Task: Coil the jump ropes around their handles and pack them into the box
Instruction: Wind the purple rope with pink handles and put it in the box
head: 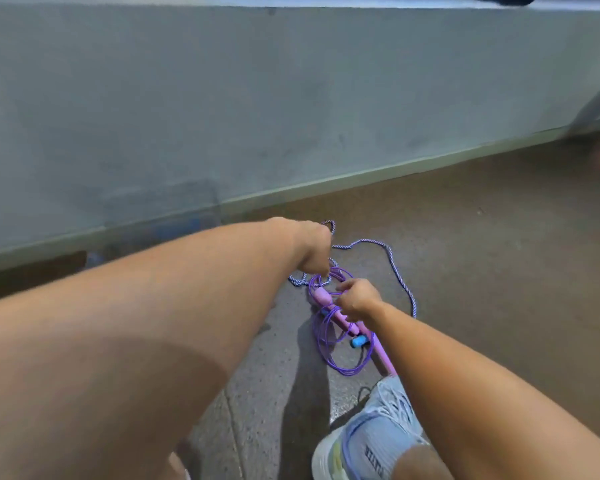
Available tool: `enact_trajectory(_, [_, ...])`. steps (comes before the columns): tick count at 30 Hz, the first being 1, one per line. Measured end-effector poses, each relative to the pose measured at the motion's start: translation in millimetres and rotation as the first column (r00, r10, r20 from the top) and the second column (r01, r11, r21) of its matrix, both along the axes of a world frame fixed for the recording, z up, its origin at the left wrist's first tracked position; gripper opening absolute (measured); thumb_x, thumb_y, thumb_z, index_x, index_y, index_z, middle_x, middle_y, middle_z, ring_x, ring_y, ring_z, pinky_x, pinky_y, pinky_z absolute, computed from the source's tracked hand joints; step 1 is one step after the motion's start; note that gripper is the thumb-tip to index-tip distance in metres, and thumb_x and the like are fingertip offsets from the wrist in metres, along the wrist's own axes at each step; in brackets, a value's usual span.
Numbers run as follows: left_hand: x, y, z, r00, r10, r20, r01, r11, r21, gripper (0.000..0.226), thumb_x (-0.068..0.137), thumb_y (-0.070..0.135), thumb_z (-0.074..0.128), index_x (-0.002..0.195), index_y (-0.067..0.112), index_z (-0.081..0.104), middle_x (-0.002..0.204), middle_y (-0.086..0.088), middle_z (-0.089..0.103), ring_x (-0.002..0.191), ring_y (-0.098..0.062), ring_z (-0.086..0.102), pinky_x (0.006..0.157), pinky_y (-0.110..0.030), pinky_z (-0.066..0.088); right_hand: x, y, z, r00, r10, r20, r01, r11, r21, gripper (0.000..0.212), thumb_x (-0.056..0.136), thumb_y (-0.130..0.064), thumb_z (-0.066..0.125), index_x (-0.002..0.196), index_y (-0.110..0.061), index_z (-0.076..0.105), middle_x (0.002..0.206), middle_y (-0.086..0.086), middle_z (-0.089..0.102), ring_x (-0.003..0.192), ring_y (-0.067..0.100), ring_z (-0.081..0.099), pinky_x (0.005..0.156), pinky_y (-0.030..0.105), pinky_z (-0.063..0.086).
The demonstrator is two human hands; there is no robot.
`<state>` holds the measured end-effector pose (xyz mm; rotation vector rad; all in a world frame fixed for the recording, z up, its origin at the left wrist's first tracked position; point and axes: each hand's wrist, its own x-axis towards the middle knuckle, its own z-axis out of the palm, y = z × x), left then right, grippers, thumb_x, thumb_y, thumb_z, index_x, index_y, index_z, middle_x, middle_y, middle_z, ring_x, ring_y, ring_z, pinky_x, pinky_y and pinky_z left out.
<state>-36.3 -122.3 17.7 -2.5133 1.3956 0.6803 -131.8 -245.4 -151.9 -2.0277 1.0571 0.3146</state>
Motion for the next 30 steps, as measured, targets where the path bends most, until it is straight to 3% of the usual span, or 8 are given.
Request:
enact_trajectory(4, [-15,1,-21,0.998,-0.05,-0.037,0.055,0.988,0.146,0.056,0.09,0.045,0.063,0.137,0.016,0.056,0.135,-0.007,0.059,0.121,-0.03,0.057,0.102,-0.042,0.048,-18,10,-40,0.994,0.103,-0.022,-0.105,0.988,-0.116,0.042,0.088,-0.041,0.066,0.124,-0.021,0.066,0.114,0.012,0.072,0.106,0.033,0.067,0.088,0.037,0.053])
enact_trajectory(8, [-12,3,-28,0.999,-0.036,-0.033,0.041,0.986,0.161,0.057,0.092,0.048,0.06,0.138,0.015,0.055,0.137,-0.007,0.058,0.122,-0.03,0.056,0.102,-0.042,0.047,-5,19,-63,0.977,0.211,-0.035,-0.213,0.944,-0.252,0.07,0.089,-0.036,0.063,0.152,-0.026,0.033,0.154,0.004,0.042,0.139,0.036,0.036,0.111,0.048,0.036])
enact_trajectory(12, [-9,3,-32,0.999,-0.042,-0.024,0.046,0.985,0.168,0.051,0.095,0.041,0.059,0.139,0.015,0.055,0.138,-0.007,0.057,0.123,-0.029,0.056,0.1,-0.037,0.047,9,20,-75,0.931,0.34,-0.133,-0.364,0.898,-0.248,0.08,0.094,-0.035,0.056,0.159,-0.023,0.011,0.161,0.003,0.03,0.146,0.034,0.023,0.117,0.046,0.026])
enact_trajectory(16, [-4,5,-35,0.999,-0.032,-0.008,0.033,0.978,0.206,0.05,0.095,0.039,0.06,0.139,0.016,0.055,0.138,-0.007,0.058,0.124,-0.028,0.055,0.098,-0.034,0.045,0,24,-86,0.912,0.27,-0.31,-0.38,0.839,-0.388,0.062,0.09,-0.032,0.057,0.145,-0.015,0.035,0.142,0.012,0.052,0.136,0.033,0.039,0.109,0.045,0.031])
enact_trajectory(20, [0,7,-38,1.0,-0.021,-0.005,0.021,0.973,0.229,0.052,0.095,0.041,0.062,0.141,0.017,0.054,0.138,-0.006,0.058,0.126,-0.028,0.055,0.1,-0.035,0.045,-17,32,-92,0.871,0.304,-0.387,-0.462,0.775,-0.43,0.033,0.092,-0.029,0.049,0.124,-0.022,0.054,0.128,0.009,0.063,0.126,0.03,0.049,0.099,0.043,0.035])
enact_trajectory(26, [-1,4,-40,0.998,-0.058,0.002,0.056,0.975,0.217,0.049,0.095,0.041,0.061,0.137,0.016,0.058,0.135,-0.006,0.061,0.123,-0.028,0.057,0.099,-0.034,0.046,-32,43,-80,0.901,0.365,-0.236,-0.434,0.785,-0.442,0.037,0.088,-0.028,0.054,0.121,-0.015,0.046,0.121,0.014,0.063,0.117,0.036,0.055,0.099,0.043,0.039])
enact_trajectory(28, [-1,4,-41,0.998,-0.059,0.001,0.057,0.975,0.214,0.048,0.094,0.041,0.062,0.135,0.015,0.06,0.134,-0.007,0.062,0.122,-0.028,0.058,0.099,-0.035,0.048,-34,45,-75,0.967,0.253,0.028,-0.203,0.834,-0.512,0.032,0.094,-0.038,0.05,0.114,-0.014,0.045,0.105,0.017,0.067,0.101,0.038,0.063,0.086,0.044,0.044])
enact_trajectory(30, [-2,4,-40,0.998,-0.055,-0.006,0.055,0.977,0.204,0.048,0.094,0.041,0.063,0.134,0.015,0.06,0.133,-0.007,0.062,0.12,-0.028,0.058,0.099,-0.036,0.048,-34,49,-67,0.961,-0.014,0.277,0.137,0.894,-0.427,0.034,0.093,-0.043,0.051,0.113,-0.017,0.043,0.094,0.017,0.068,0.089,0.039,0.065,0.074,0.044,0.046])
